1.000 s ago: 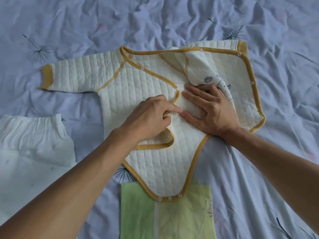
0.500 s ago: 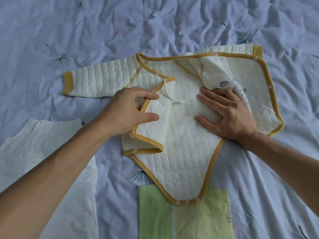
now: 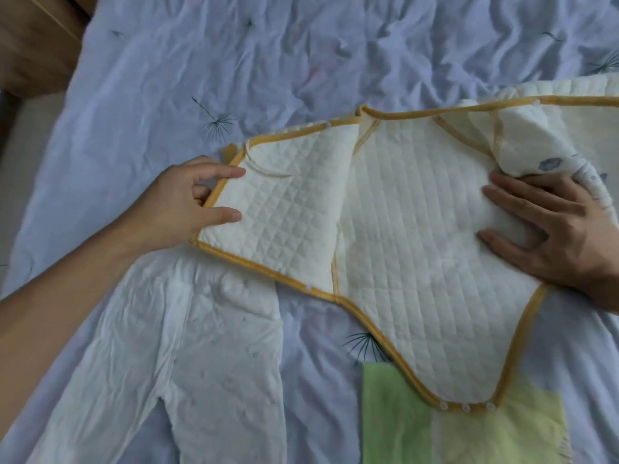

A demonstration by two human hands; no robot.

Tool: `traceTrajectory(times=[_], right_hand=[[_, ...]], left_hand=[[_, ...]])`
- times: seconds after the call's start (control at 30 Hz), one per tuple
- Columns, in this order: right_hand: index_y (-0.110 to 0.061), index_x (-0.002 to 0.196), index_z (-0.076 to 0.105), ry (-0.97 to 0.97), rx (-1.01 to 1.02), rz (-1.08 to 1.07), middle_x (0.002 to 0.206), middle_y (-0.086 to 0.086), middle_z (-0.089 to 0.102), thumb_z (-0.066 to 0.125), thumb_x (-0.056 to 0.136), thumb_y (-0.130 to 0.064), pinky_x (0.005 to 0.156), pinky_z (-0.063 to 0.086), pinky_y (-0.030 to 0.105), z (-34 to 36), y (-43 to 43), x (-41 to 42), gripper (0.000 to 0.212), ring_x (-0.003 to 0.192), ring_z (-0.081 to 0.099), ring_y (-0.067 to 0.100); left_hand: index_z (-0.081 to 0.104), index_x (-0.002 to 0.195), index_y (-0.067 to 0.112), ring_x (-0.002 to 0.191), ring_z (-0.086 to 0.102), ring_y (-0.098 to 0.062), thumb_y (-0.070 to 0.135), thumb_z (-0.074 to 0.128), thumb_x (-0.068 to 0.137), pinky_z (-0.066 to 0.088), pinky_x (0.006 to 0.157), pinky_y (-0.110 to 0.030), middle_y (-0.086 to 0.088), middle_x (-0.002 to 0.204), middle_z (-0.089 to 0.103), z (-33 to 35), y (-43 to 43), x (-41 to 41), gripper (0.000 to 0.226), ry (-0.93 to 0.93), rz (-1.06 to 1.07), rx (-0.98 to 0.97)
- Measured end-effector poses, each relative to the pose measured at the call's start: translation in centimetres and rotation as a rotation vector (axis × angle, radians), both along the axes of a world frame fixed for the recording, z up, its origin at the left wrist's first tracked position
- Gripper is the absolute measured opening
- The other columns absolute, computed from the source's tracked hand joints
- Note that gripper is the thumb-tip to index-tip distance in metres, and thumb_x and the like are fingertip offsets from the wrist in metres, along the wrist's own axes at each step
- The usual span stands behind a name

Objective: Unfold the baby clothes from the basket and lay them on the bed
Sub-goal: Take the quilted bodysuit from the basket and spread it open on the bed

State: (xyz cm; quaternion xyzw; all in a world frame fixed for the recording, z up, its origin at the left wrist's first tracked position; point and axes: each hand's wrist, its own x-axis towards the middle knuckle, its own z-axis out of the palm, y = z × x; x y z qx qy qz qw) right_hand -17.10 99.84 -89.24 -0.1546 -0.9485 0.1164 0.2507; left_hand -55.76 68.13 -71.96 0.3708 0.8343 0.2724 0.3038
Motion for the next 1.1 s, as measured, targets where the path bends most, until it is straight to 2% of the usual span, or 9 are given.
traceTrajectory(times=[0.1, 0.33, 0.4, 0.5, 0.6, 0.67, 0.77, 0.93, 1.1], right_hand=[[-0.021, 0.141, 0.061, -0.01, 0.007, -0.002, 0.145, 0.002, 0.06, 0.076, 0.087, -0.048, 0.101, 0.048, 0.05, 0.7, -0.5, -0.2, 0.062, 0.114, 0.062, 0.035], [-0.011, 0.133, 0.067, -0.021, 0.004, 0.004, 0.139, 0.007, 0.063, 0.073, 0.09, -0.048, 0.101, 0.049, 0.051, 2.4, -1.3, -0.4, 0.057, 0.11, 0.062, 0.037], [-0.014, 0.134, 0.066, -0.025, 0.001, 0.001, 0.14, 0.005, 0.063, 0.073, 0.089, -0.049, 0.102, 0.048, 0.05, 2.1, -1.0, -0.4, 0.058, 0.112, 0.062, 0.036], [-0.016, 0.135, 0.066, -0.049, 0.003, -0.006, 0.141, 0.002, 0.062, 0.071, 0.09, -0.052, 0.104, 0.048, 0.045, 2.0, -1.0, -0.5, 0.058, 0.113, 0.062, 0.033], [-0.016, 0.136, 0.065, -0.168, 0.006, -0.03, 0.142, 0.004, 0.062, 0.066, 0.092, -0.056, 0.106, 0.046, 0.045, 3.7, -1.6, -0.7, 0.06, 0.117, 0.061, 0.033], [-0.018, 0.146, 0.054, -0.443, -0.099, -0.067, 0.153, 0.003, 0.051, 0.058, 0.091, -0.062, 0.118, 0.035, 0.043, 6.6, -2.1, -1.4, 0.071, 0.135, 0.05, 0.032], [-0.026, 0.158, 0.031, -0.771, -0.256, -0.078, 0.167, -0.001, 0.027, 0.057, 0.09, -0.067, 0.124, 0.015, 0.036, 13.2, -3.7, -2.5, 0.083, 0.154, 0.023, 0.02], [-0.018, 0.157, 0.035, -0.419, -0.344, -0.201, 0.164, 0.003, 0.035, 0.061, 0.087, -0.068, 0.12, 0.027, 0.036, 29.7, -9.0, 0.1, 0.09, 0.151, 0.031, 0.021], [-0.015, 0.157, 0.031, -0.316, -0.322, -0.301, 0.164, 0.004, 0.033, 0.062, 0.085, -0.069, 0.121, 0.026, 0.038, 48.2, -14.5, 7.2, 0.096, 0.154, 0.025, 0.021]], left_hand=[[0.066, 0.13, 0.026, 0.096, 0.068, -0.043, 0.009, 0.086, 0.077, 0.059, 0.092, -0.042, 0.001, 0.121, 0.059, -2.6, -1.7, -2.1, 0.059, 0.066, 0.031, -0.096], [0.062, 0.133, 0.034, 0.097, 0.065, -0.053, 0.012, 0.086, 0.079, 0.055, 0.094, -0.06, -0.001, 0.121, 0.059, -7.4, -3.2, -2.4, 0.064, 0.139, 0.054, -0.09], [0.063, 0.135, 0.031, 0.096, 0.065, -0.051, 0.012, 0.086, 0.079, 0.055, 0.096, -0.055, -0.001, 0.121, 0.058, -7.7, -3.4, -2.5, 0.063, 0.165, 0.057, -0.072], [0.061, 0.14, 0.019, 0.097, 0.063, -0.037, 0.013, 0.084, 0.082, 0.048, 0.094, -0.03, -0.004, 0.122, 0.058, -7.9, -3.4, -2.1, 0.062, 0.313, 0.016, -0.125], [0.054, 0.148, 0.011, 0.127, 0.053, -0.036, 0.018, 0.077, 0.09, 0.041, 0.108, -0.042, -0.013, 0.149, 0.046, -6.6, -2.7, 0.0, 0.063, 0.449, 0.008, -0.257], [0.049, 0.151, 0.013, 0.145, 0.04, -0.036, 0.025, 0.073, 0.094, 0.033, 0.116, -0.049, -0.013, 0.162, 0.033, -4.1, -2.3, 2.5, 0.064, 0.496, 0.025, -0.299], [0.05, 0.151, 0.018, 0.147, 0.039, -0.03, 0.037, 0.075, 0.091, 0.029, 0.116, -0.049, -0.009, 0.163, 0.036, 1.9, -1.9, 6.9, 0.068, 0.557, -0.036, -0.17], [0.059, 0.142, 0.021, 0.133, 0.058, -0.026, 0.068, 0.07, 0.079, 0.046, 0.11, -0.052, -0.004, 0.151, 0.053, 16.0, -2.7, 14.1, 0.079, 0.569, -0.028, 0.115], [0.058, 0.142, 0.013, 0.138, 0.052, -0.019, 0.08, 0.054, 0.082, 0.04, 0.114, -0.034, -0.003, 0.151, 0.054, 33.2, -5.7, 21.4, 0.09, 0.59, 0.045, 0.245]])
